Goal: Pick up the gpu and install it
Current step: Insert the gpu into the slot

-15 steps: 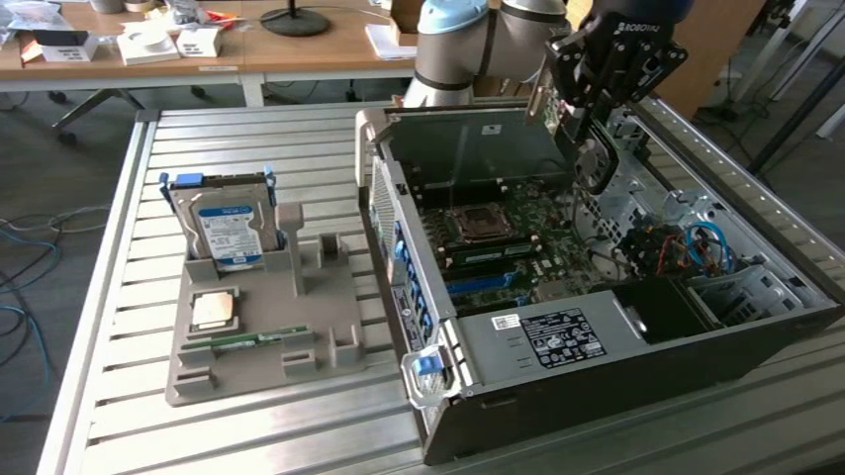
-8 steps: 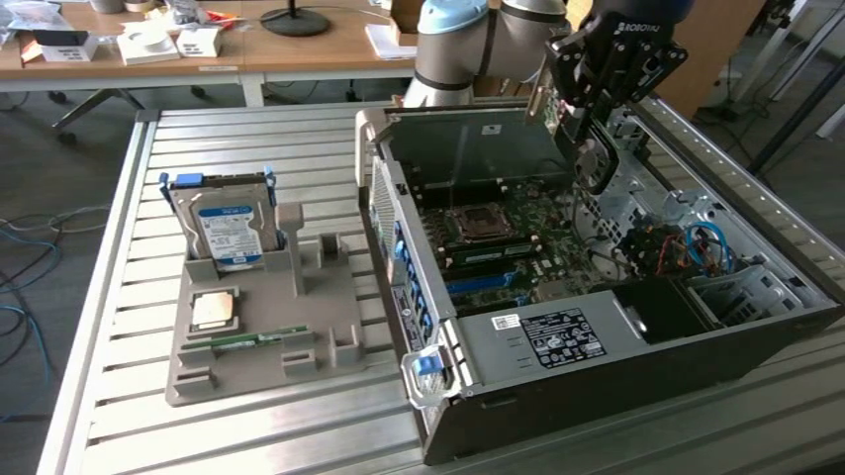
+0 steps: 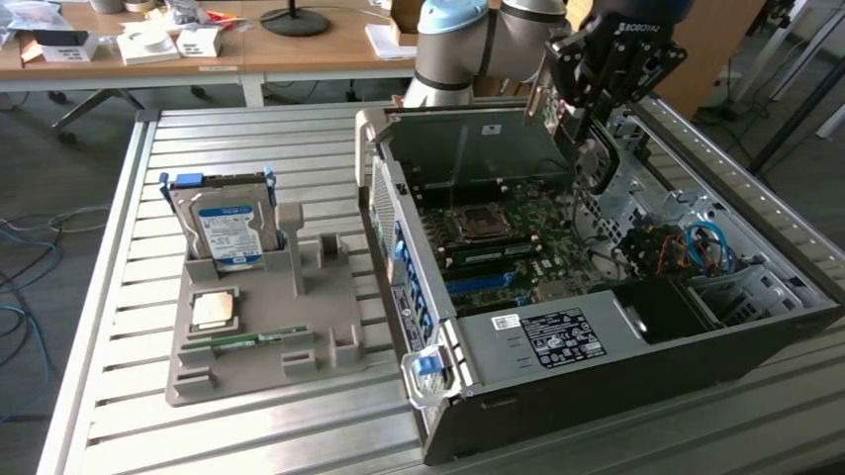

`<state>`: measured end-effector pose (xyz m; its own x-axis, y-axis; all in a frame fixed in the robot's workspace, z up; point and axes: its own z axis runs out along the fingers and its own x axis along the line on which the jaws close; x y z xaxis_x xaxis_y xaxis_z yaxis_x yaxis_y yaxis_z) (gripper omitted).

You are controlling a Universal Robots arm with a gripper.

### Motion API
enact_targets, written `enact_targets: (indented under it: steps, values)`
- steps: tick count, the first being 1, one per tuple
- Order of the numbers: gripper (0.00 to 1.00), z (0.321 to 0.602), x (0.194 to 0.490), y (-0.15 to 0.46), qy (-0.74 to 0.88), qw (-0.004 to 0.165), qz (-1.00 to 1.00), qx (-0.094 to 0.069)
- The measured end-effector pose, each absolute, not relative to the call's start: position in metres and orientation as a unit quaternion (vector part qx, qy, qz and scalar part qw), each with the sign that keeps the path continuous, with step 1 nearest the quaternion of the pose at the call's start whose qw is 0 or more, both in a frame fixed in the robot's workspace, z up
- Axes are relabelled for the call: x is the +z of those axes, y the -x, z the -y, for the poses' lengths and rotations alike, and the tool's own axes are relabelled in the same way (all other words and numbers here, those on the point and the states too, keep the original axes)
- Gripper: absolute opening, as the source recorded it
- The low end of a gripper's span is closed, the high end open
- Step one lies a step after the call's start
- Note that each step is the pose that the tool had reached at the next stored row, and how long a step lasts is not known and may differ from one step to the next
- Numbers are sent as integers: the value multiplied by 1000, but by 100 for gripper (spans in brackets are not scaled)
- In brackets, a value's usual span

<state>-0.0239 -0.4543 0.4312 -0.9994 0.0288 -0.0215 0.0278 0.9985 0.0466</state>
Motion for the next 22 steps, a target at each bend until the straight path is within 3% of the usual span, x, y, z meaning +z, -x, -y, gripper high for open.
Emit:
enact_targets:
  steps: [22]
  values:
    - [26, 454, 431, 24, 147, 8, -989, 13]
